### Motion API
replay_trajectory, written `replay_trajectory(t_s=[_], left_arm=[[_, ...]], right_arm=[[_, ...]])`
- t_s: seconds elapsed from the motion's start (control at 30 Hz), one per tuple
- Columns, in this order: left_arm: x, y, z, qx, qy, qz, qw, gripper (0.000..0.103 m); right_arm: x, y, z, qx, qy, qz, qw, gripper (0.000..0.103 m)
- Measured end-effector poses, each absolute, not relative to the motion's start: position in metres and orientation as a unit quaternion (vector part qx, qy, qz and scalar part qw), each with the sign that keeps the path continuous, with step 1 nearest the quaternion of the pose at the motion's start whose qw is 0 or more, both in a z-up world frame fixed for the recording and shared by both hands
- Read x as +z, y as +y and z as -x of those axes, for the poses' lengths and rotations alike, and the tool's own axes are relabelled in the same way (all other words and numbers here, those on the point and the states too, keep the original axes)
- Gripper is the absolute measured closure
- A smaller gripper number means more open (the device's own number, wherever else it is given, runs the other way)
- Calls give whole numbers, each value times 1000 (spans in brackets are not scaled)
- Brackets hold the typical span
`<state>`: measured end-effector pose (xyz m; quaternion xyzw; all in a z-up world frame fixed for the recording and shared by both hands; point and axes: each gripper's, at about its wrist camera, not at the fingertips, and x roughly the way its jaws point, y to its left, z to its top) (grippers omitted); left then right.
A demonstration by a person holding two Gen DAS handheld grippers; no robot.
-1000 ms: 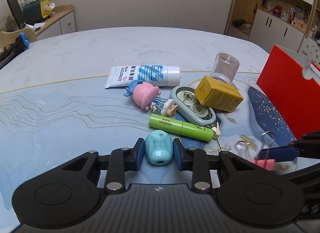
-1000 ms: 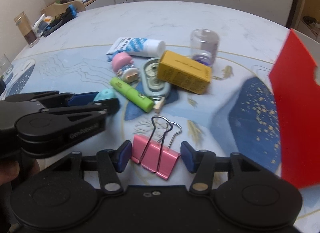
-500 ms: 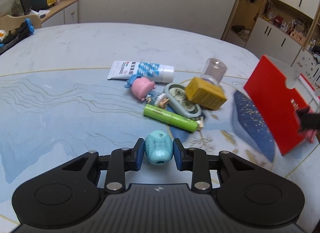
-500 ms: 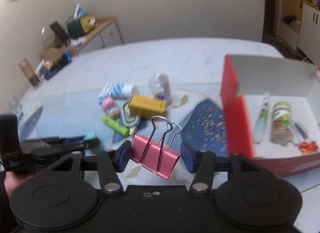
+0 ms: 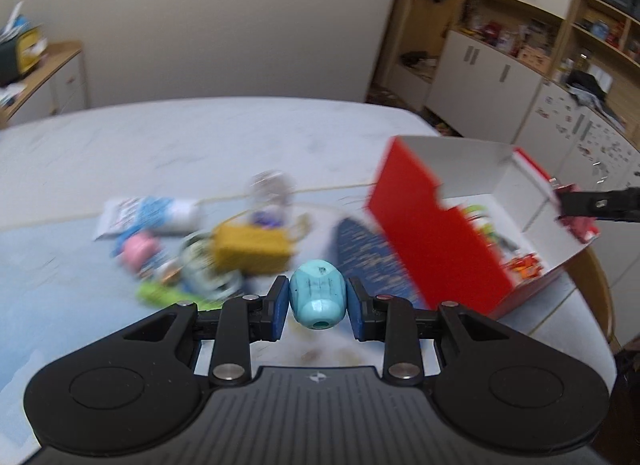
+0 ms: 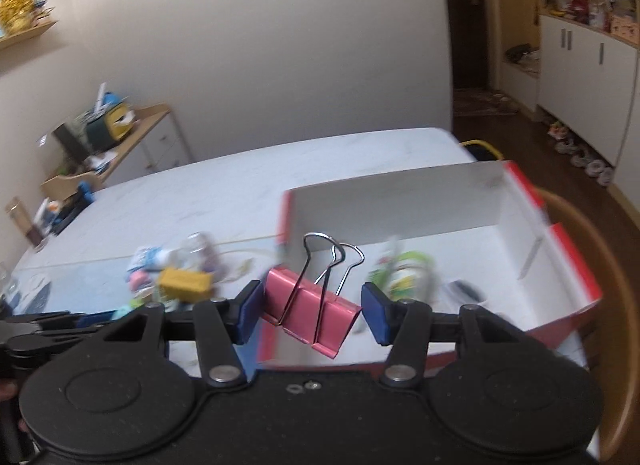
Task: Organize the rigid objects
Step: 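Carry the teal sharpener and pink binder clip over the red shoebox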
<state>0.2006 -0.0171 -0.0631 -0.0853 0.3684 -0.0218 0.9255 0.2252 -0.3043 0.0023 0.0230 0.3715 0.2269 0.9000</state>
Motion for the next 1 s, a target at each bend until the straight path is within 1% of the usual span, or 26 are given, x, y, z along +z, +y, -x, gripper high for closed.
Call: replay_trajectory(t_s=[0.13,0.23,0.3,0.5,0.67,1.0], left_arm=[[-42,-64,-231,-47,353,61,933,73],[-33,-99,-264,-68,367,52,926,73],[-34,-125,-287,-75,376,22,923,73],[-58,-176,-353,-65,426,-10,902,73],[-86,-190,-389,-44,471,-20,881,73],[-117,-206,-415,-28,520,-32,853,73]], right_arm=[[-9,-333,-253,215,383,-15,898,50],[-24,-347,-270,213,397,-3,892,50],[-35,-353,-281,216,412,7,885,50],[-62,-360,-295,246,440,39,863,50],[-76,-357,-306,265,457,63,847,50],[-90,-360,-320,297,476,64,825,50]])
